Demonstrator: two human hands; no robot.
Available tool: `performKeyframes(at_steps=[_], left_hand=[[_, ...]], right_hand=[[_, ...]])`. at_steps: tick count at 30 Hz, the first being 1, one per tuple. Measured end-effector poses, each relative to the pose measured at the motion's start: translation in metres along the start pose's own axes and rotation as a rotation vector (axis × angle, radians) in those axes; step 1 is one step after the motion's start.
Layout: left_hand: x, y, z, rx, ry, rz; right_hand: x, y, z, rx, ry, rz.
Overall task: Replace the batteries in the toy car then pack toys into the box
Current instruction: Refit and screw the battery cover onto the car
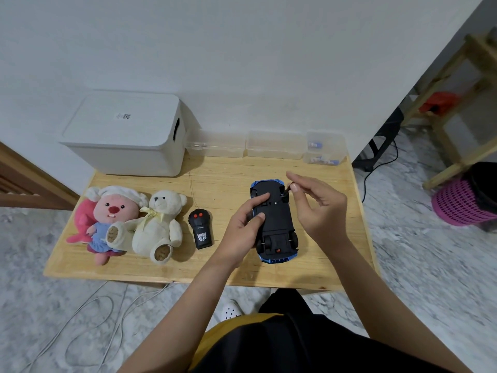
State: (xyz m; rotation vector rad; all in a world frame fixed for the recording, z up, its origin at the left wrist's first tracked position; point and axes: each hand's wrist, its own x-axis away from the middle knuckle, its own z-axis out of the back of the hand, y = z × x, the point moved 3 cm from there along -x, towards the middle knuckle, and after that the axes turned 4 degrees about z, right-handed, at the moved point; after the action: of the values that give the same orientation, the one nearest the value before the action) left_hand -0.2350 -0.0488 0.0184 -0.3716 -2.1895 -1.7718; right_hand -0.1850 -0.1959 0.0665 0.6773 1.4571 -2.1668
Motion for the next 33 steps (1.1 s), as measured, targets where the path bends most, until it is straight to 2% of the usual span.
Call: performKeyframes(at_steps=[8,10,15,19,25,33], left_hand=[[0.004,-0.005,-0.001,-0.017,0.002,-0.003],[-0.007,-0.013,0.0,-0.008,0.002,0.056],[-0.006,-0.015,0.002,-0.007,0.003,0.039],[-0.007,-0.016,0.003,-0.002,-0.018,0.034],[-0.013,-0.023,0.012,-0.037,-0.002,0.02],[-0.027,-0.029,0.027,-0.202,0.041,-0.052]], right_hand=[[0.0,-0.003,0.001,0.045,-0.003,0.011],[0.0,0.01,-0.004,0.033,-0.048,-0.053],[0.004,0.006,-0.004,0.016,-0.032,-0.179],[-0.001,0.007,-0.004,0.052,-0.054,-0.208],[-0.002,0.023,0.008,0.052,-0.093,-0.446],[0.032,0.047,0.015,-0.146,-0.07,-0.781]])
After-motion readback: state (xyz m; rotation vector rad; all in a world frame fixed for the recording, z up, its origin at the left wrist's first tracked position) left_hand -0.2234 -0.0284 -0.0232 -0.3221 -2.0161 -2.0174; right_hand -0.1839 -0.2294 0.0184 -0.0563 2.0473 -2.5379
